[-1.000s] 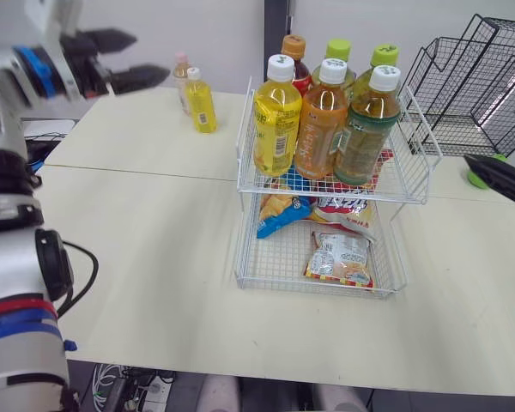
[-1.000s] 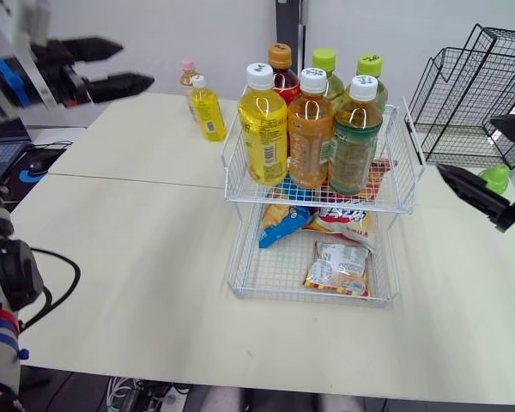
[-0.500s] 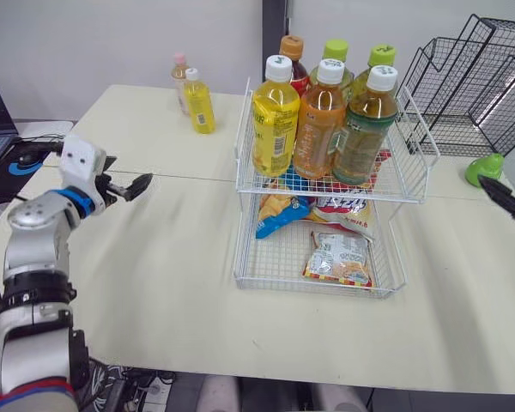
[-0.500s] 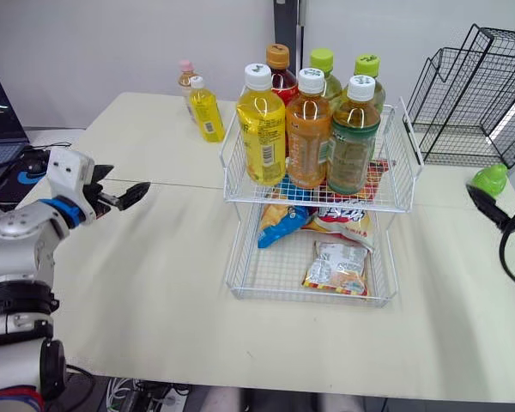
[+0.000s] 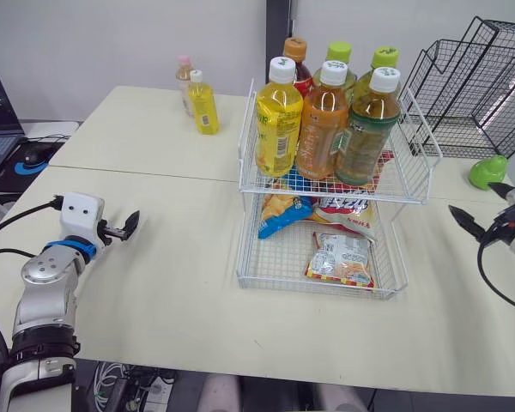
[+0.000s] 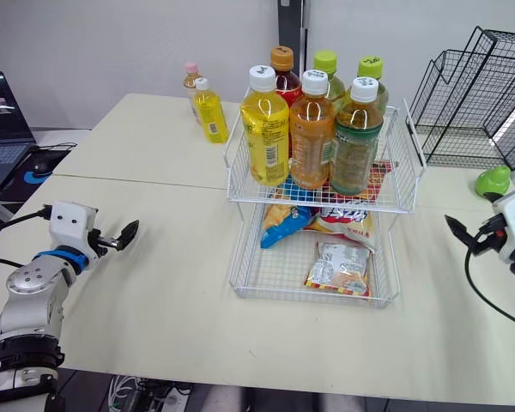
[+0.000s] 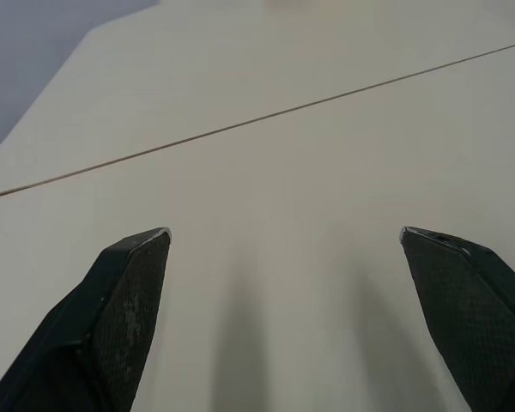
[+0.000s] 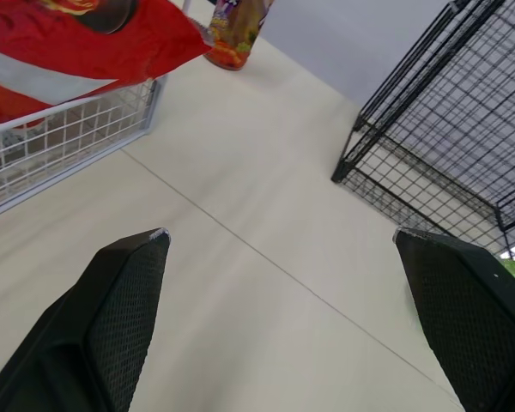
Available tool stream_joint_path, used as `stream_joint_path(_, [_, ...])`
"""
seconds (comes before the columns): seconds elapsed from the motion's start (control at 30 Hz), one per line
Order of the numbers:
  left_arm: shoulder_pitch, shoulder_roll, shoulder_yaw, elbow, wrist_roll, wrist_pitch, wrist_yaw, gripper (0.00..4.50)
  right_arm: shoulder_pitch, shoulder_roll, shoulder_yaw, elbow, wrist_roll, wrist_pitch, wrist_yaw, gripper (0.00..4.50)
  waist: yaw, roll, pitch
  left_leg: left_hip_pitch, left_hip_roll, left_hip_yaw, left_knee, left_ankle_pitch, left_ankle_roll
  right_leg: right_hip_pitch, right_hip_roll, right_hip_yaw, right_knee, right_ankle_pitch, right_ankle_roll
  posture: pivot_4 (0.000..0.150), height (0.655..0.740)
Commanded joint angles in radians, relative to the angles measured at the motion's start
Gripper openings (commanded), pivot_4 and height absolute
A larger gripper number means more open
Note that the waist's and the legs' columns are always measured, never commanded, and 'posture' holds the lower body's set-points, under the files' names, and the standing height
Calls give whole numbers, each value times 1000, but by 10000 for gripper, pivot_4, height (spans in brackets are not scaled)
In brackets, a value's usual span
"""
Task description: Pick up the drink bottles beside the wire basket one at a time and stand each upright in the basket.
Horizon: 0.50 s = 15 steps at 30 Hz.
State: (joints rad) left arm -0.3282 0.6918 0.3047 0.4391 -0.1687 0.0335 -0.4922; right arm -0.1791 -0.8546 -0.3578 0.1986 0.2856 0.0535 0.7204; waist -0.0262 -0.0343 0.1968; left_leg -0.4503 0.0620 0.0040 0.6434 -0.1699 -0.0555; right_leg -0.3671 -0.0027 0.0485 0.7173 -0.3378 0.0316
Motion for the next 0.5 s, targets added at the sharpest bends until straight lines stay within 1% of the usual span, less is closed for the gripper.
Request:
stream_joint_path(0.03, [-2, 13, 20, -38, -6, -9, 5, 44567, -13, -7, -14, -11, -10, -16, -4, 45000, -1, 1, 0, 0, 0, 0, 0, 0, 0, 0, 0, 0, 0, 0, 0, 1500, 7347])
stream_joint_path(0.43, [-41, 14, -2, -24, 0, 3, -2, 44567, 31, 17, -23, -51, -2, 14, -12, 45000, -2, 1, 0, 0, 0, 0, 0, 0, 0, 0, 1, 0, 0, 0, 0, 1500, 7347])
stream_joint_path(0.5, [-49, 14, 3, -26, -25, 20, -35, 44567, 41, 26, -25, -64, -1, 20, -18, 45000, -2, 1, 0, 0, 0, 0, 0, 0, 0, 0, 1, 0, 0, 0, 0, 1500, 7347])
